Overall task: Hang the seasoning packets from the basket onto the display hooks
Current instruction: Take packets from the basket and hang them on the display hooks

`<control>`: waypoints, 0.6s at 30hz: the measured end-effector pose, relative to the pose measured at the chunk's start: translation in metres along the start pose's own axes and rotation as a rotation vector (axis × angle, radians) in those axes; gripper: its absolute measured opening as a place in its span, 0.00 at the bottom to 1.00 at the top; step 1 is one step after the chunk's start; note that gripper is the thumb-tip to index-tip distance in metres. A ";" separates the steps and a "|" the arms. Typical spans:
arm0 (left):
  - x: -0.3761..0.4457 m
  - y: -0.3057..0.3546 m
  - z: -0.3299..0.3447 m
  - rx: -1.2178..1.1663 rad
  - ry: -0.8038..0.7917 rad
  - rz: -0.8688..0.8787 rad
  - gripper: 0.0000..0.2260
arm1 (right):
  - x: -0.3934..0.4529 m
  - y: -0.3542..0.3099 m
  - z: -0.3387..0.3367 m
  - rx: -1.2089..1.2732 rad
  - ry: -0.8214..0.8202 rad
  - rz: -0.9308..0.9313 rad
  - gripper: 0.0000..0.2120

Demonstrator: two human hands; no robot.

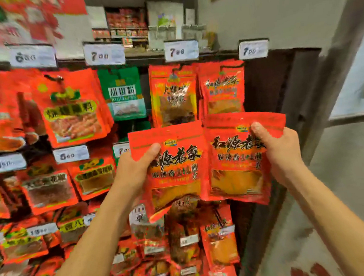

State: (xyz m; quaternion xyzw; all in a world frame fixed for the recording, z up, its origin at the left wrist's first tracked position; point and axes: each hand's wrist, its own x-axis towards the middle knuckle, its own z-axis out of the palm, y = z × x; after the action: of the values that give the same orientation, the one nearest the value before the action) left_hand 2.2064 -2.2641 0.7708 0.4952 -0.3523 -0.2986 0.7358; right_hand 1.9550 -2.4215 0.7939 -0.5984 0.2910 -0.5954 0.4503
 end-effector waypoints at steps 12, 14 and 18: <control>0.085 0.026 0.111 0.020 -0.031 0.157 0.04 | 0.164 -0.004 -0.004 -0.008 0.042 0.006 0.02; 0.098 0.027 0.122 0.045 -0.025 0.177 0.03 | 0.183 -0.004 0.005 0.023 0.064 0.029 0.03; 0.119 0.030 0.137 0.088 -0.007 0.181 0.03 | 0.209 0.000 0.018 0.045 0.083 0.076 0.09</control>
State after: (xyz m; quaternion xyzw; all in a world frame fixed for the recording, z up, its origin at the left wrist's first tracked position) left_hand 2.1662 -2.4189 0.8610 0.4923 -0.4110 -0.2170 0.7360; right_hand 1.9980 -2.6032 0.8902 -0.5515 0.3187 -0.6084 0.4734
